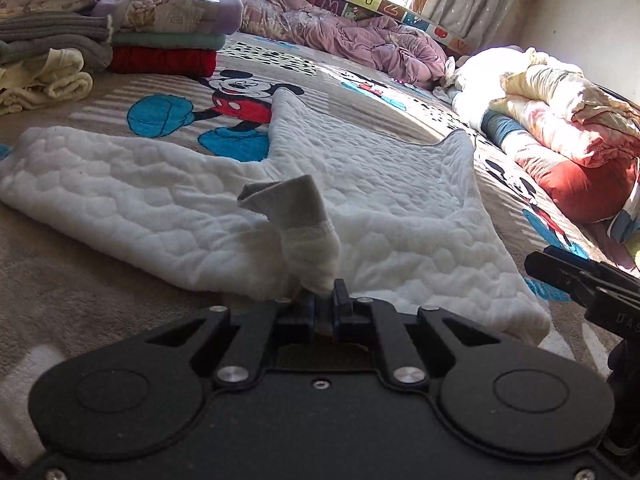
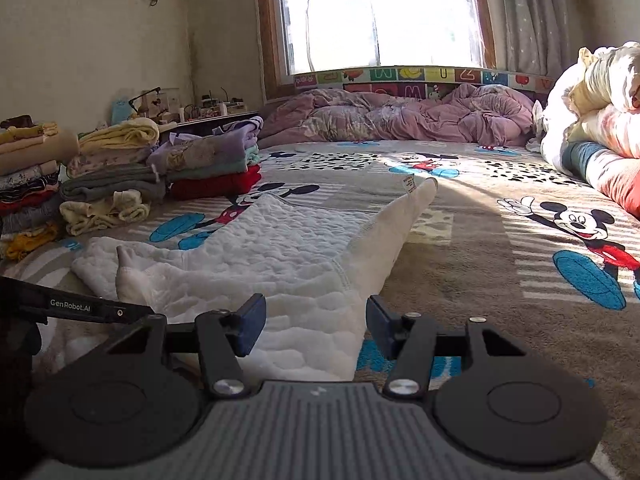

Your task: Fold clothes

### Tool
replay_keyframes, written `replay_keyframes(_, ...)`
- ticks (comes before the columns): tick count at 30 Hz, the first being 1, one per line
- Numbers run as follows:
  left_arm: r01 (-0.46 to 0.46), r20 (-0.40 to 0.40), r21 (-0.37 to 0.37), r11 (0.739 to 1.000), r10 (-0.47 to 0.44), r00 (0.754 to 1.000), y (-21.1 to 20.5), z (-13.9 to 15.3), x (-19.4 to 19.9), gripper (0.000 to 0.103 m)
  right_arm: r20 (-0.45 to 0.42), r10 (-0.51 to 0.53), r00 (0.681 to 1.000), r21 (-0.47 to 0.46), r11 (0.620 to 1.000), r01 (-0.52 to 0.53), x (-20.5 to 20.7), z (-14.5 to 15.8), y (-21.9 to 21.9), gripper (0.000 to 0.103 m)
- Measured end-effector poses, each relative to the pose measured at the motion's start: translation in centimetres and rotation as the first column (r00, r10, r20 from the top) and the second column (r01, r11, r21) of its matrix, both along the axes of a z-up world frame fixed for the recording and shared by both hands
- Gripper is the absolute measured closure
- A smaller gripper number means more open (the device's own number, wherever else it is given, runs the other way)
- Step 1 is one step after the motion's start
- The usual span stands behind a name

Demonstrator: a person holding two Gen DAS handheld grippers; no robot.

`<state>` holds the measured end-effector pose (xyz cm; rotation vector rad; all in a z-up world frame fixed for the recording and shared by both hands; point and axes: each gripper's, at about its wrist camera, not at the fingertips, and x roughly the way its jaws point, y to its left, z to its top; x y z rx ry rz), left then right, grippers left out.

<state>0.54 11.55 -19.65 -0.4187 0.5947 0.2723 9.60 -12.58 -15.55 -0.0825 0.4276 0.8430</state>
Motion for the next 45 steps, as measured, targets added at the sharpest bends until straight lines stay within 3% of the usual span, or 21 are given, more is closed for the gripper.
replay_keyframes(3,0.017,-0.014,0.017,1.0,-0.017,1.0,-0.1,0.2,-0.3,0.095,0.01,0.053,0.999,-0.078,0.996,-0.052,1.6,-1.1,2.6,0.047)
replay_keyframes(5,0.03,-0.017,0.058,0.998,-0.029,0.999,0.0,1.2,-0.7,0.088,-0.017,0.08,0.997,-0.121,0.989,-0.081,2.4,-2.4,3.7,0.047)
replay_keyframes(8,-0.029,0.026,0.148,0.988,0.025,0.999,0.5,3.8,-1.2,0.08,-0.019,0.099,0.995,-0.137,0.985,-0.101,2.1,-2.8,4.1,0.047)
replay_keyframes(10,-0.051,0.075,0.203,0.978,0.037,0.997,0.4,6.2,-1.2,0.08,-0.015,0.12,0.993,-0.131,0.984,-0.121,1.9,-2.5,4.2,0.047)
replay_keyframes(12,-0.041,0.091,0.245,0.969,0.019,0.996,-0.2,8.0,-0.2,0.072,-0.011,0.138,0.99,-0.138,0.981,-0.138,1.6,-2.5,4.3,0.047)
replay_keyframes(15,0.082,0.075,0.258,0.963,-0.105,0.992,-1.5,9.3,3.7,0.057,-0.012,0.165,0.986,-0.143,0.976,-0.165,1.4,-2.4,4.6,0.047)
replay_keyframes(18,0.251,0.011,0.267,0.931,-0.263,0.965,-3.5,9.4,10.3,0.056,-0.024,0.184,0.983,-0.136,0.973,-0.186,1.5,-2.5,4.6,0.047)
replay_keyframes(20,0.318,-0.04,0.282,0.905,-0.32,0.946,-4.4,9.0,14.6,0.055,-0.032,0.194,0.98,-0.128,0.972,-0.197,1.5,-2.5,4.5,0.047)
replay_keyframes(24,0.395,-0.141,0.221,0.892,-0.371,0.918,-4.9,6.8,23.4,0.055,-0.047,0.207,0.977,-0.107,0.972,-0.211,1.7,-2.6,4.2,0.047)
replay_keyframes(26,0.389,-0.166,0.205,0.898,-0.36,0.918,-4.6,5.9,26.6,0.056,-0.054,0.223,0.973,-0.092,0.97,-0.227,1.7,-2.6,4.0,0.047)
replay_keyframes(29,0.366,-0.153,0.097,0.925,-0.35,0.924,-2.6,5.1,29.6,0.081,-0.063,0.242,0.968,-0.079,0.966,-0.247,1.6,-2.7,3.8,0.047)
replay_keyframes(30,0.357,-0.149,0.06,0.932,-0.345,0.927,-1.8,4.9,30.2,0.081,-0.068,0.245,0.967,-0.074,0.965,-0.25,1.7,-2.7,3.7,0.047)
replay_keyframes(33,0.333,-0.145,-0.013,0.943,-0.331,0.932,0.1,4.1,31.1,0.094,-0.082,0.253,0.964,-0.065,0.964,-0.259,1.8,-2.7,3.7,0.045)
replay_keyframes(40,0.246,-0.16,-0.072,0.967,-0.254,0.954,3.2,1.4,30.6,0.095,-0.101,0.265,0.959,-0.067,0.96,-0.272,1.7,-2.5,3.9,0.044)
replay_keyframes(44,0.174,-0.155,-0.174,0.969,-0.202,0.967,4.4,-0.1,31.1,0.095,-0.105,0.267,0.958,-0.065,0.96,-0.274,1.5,-2.5,3.7,0.044)
replay_keyframes(45,0.147,-0.159,-0.207,0.967,-0.182,0.97,4.8,-0.5,31.3,0.091,-0.106,0.267,0.958,-0.064,0.96,-0.274,1.5,-2.5,3.7,0.044)
